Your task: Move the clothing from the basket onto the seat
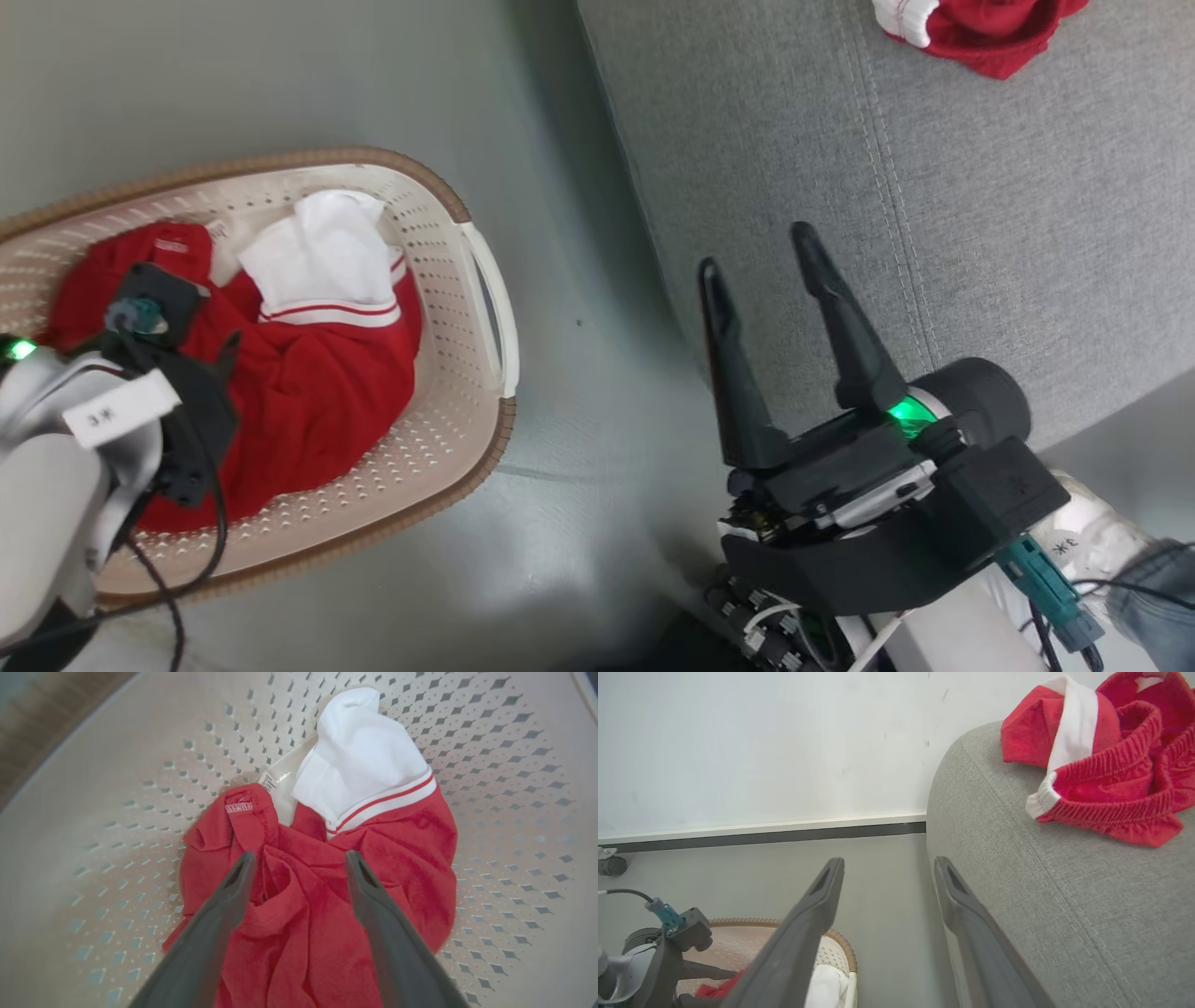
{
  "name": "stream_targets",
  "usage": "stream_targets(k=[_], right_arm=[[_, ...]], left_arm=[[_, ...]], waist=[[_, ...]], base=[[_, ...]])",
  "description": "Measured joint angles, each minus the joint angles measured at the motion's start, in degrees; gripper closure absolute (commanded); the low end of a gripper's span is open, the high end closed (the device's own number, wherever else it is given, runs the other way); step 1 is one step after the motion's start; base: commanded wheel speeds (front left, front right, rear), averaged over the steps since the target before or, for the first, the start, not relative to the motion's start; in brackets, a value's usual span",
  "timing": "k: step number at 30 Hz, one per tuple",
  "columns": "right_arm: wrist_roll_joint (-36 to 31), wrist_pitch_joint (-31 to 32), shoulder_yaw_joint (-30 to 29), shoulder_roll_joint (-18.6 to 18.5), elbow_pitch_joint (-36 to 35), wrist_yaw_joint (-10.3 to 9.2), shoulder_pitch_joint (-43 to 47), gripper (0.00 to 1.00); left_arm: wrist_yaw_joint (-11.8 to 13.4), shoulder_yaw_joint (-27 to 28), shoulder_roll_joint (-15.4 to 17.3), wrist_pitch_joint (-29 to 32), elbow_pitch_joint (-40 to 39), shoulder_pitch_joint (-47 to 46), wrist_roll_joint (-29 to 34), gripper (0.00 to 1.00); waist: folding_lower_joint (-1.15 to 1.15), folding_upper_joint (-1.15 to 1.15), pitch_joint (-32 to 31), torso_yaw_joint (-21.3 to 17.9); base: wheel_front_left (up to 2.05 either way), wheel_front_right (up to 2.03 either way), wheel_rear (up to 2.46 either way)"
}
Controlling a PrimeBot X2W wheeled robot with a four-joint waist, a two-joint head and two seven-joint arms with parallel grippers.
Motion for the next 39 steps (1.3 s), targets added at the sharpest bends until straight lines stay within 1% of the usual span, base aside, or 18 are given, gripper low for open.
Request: stream_targets(k=[6,10,14,23,39], right_arm=[[2.2,0.0,2.1,0.1,-0.5,0.00,-0.7,0.00],[3.1,0.0,2.4,0.1,-0.6,0.00,-0.9,0.00],[3.2,0.0,1.8,0.2,-1.0,0.00,0.9,0.00],[4.5,0.0,1.6,0.3,-2.4,-0.01,5.0,0.00],[4.4,0.0,1.0,0.3,-5.0,-0.01,6.8,0.00]], left_arm=[[0.8,0.4,1.7,2.8,0.6,-1.6,0.8,0.00],[0.8,-0.3,2.4,4.5,1.5,-1.6,0.9,0.00],[0.4,-1.4,1.4,6.1,1.6,-1.7,0.9,0.00],[0.3,-1.5,1.6,9.0,2.7,-1.6,0.5,0.00],[0.3,-1.3,-1.0,11.8,2.8,0.5,-3.5,0.00]], waist=[[0.00,-0.01,1.3,-1.6],[0.00,0.00,1.9,-3.0],[-0.01,-0.02,2.1,-3.8],[-0.01,-0.02,2.9,-4.0],[-0.01,-0.02,4.8,-3.1]], base=[[0.00,0.00,0.00],[0.00,0.00,0.00],[0.00,0.00,0.00],[0.00,0.00,0.00],[0.00,0.00,0.00]])
